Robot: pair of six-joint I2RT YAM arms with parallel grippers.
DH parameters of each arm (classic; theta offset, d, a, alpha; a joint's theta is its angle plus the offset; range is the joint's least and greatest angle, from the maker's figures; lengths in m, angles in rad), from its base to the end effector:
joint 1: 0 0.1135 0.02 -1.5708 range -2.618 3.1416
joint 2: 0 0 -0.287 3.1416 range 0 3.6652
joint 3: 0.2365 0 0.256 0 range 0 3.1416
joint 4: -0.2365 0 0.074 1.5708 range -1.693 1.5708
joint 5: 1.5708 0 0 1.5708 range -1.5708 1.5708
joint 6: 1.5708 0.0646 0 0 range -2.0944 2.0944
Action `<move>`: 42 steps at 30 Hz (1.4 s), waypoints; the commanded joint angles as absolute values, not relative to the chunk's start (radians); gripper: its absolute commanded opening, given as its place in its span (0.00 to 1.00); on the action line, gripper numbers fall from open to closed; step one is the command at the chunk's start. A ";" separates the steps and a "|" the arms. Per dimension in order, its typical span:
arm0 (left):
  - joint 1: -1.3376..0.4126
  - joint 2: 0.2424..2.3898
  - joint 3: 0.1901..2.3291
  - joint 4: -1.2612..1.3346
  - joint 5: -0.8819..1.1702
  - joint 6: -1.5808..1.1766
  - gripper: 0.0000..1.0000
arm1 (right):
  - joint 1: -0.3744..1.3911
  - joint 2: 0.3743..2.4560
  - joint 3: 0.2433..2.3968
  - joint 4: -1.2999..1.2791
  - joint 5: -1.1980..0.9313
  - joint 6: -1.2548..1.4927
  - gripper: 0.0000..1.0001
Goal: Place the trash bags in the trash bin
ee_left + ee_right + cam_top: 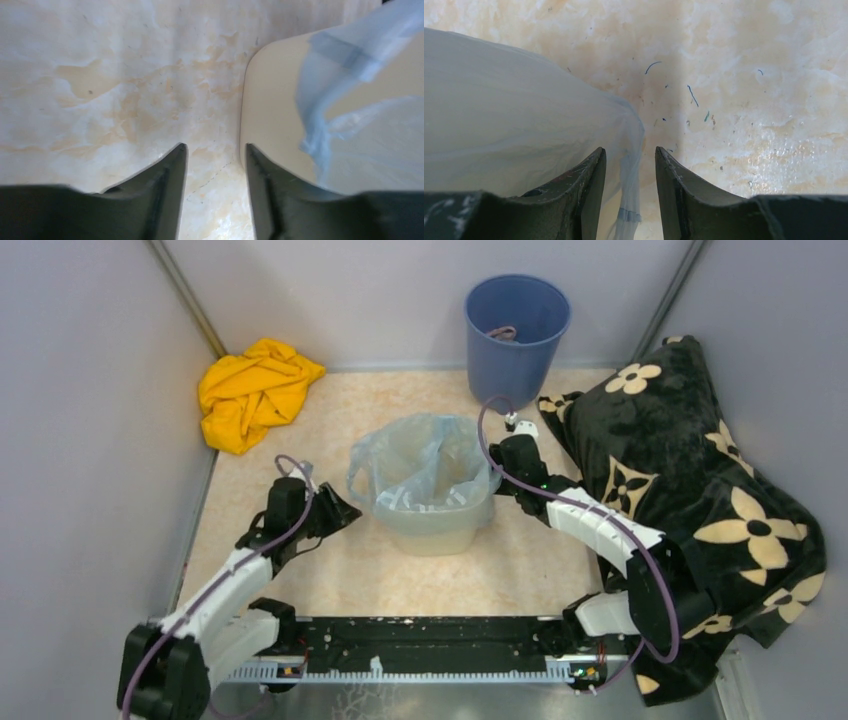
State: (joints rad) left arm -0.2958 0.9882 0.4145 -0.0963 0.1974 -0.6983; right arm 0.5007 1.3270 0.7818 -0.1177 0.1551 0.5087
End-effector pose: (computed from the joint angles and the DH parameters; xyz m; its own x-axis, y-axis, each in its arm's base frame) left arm 0.1985 -0.0737 0.1832 -0.7333 -0.4356 -0.5221 -0.0503 0.8005 -0.5972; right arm 0.2708 0.1368 0.2294 -0.6505 0.1926 -0.7347 -0.0580 0.9519 0.3009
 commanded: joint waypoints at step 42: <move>-0.078 1.226 0.818 -0.025 0.650 -0.638 0.71 | 0.488 1.229 0.729 -0.074 -0.008 0.537 0.41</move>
State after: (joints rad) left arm -0.0822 1.1946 0.7937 -0.0654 0.5968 -0.6743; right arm 0.4877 1.2758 0.7372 -0.1184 0.0170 0.5270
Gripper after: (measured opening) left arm 0.714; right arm 0.412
